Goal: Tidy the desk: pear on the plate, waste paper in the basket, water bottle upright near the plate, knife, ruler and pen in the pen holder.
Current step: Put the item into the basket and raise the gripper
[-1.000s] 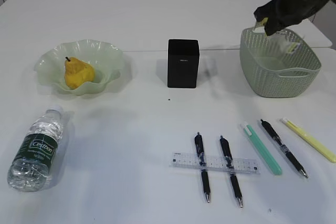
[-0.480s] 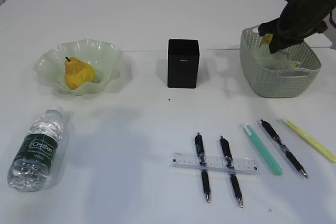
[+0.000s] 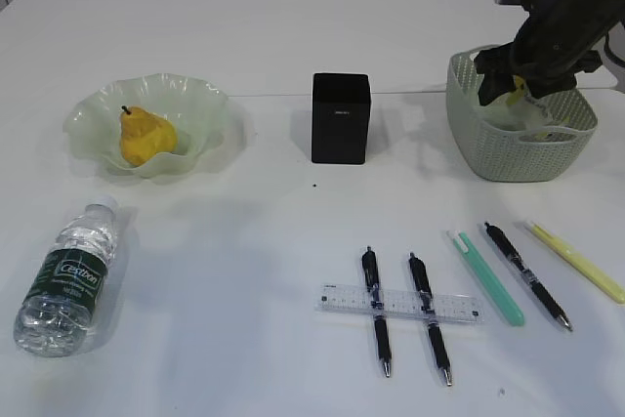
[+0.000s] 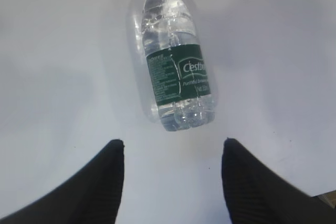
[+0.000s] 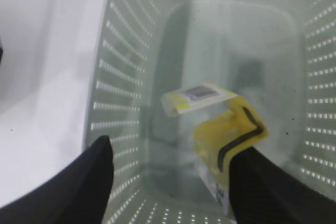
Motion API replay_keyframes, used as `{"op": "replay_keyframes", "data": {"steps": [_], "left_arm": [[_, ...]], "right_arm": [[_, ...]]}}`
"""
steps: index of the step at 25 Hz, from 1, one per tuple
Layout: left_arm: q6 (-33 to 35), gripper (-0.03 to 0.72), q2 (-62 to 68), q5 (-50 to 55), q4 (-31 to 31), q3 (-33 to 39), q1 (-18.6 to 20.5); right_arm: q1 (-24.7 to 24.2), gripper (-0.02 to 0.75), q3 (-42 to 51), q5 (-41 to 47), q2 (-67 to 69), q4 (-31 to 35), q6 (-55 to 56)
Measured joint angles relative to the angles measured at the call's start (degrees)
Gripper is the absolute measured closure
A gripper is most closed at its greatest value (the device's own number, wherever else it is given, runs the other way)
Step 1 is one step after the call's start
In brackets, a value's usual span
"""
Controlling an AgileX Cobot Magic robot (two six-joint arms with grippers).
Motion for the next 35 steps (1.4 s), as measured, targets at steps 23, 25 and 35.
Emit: {"op": "replay_keyframes", "data": {"steps": [23, 25, 35], "left_arm": [[0.0, 0.276, 0.0, 0.0, -0.7, 0.0, 0.0], [0.0, 0.276, 0.0, 0.0, -0.7, 0.0, 0.0], [0.0, 0.276, 0.0, -0.1, -0.7, 0.0, 0.0]], "right_arm": [[0.0, 0.090, -6.8, 4.5, 0.0, -5.4, 1.2], [0.0, 0.096, -7.2, 4.8, 0.0, -4.8, 1.3], [0.5, 0.141, -7.2, 6.9, 0.0, -2.1, 1.4]]}}
